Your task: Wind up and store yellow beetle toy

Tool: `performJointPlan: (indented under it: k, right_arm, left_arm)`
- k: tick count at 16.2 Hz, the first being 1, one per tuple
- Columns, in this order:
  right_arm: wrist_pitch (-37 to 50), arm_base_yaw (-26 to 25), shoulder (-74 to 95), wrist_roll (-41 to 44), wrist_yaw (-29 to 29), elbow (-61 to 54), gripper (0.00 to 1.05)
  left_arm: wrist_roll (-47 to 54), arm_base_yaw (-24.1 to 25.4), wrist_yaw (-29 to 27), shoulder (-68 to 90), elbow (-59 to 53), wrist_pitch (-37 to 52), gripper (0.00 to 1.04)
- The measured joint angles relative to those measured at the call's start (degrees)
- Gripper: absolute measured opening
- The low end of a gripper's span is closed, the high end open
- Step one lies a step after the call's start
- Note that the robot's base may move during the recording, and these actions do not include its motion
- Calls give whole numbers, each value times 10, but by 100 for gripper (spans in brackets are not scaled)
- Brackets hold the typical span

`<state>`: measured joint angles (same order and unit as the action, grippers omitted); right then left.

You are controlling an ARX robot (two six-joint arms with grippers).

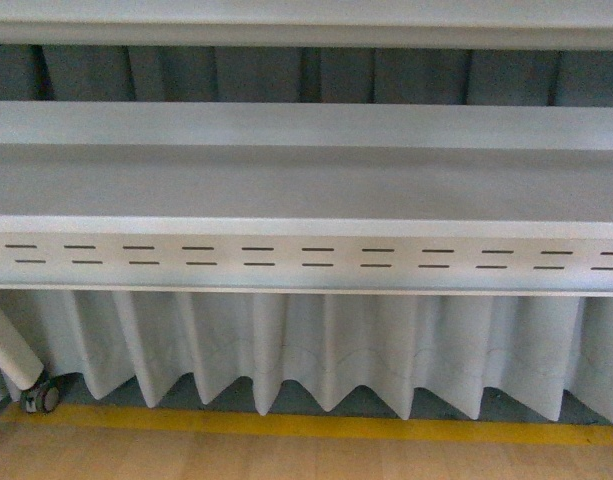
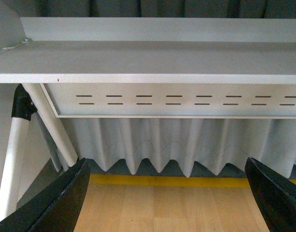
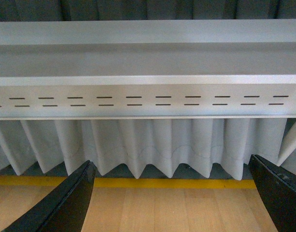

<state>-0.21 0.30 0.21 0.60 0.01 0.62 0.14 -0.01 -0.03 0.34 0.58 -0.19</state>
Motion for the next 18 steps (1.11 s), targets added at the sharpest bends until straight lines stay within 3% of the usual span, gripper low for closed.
performJointPlan:
  k: [18]
  right_arm:
    - [0, 0, 0, 0, 0, 0, 98]
  left_arm:
    - [0, 0, 0, 0, 0, 0, 98]
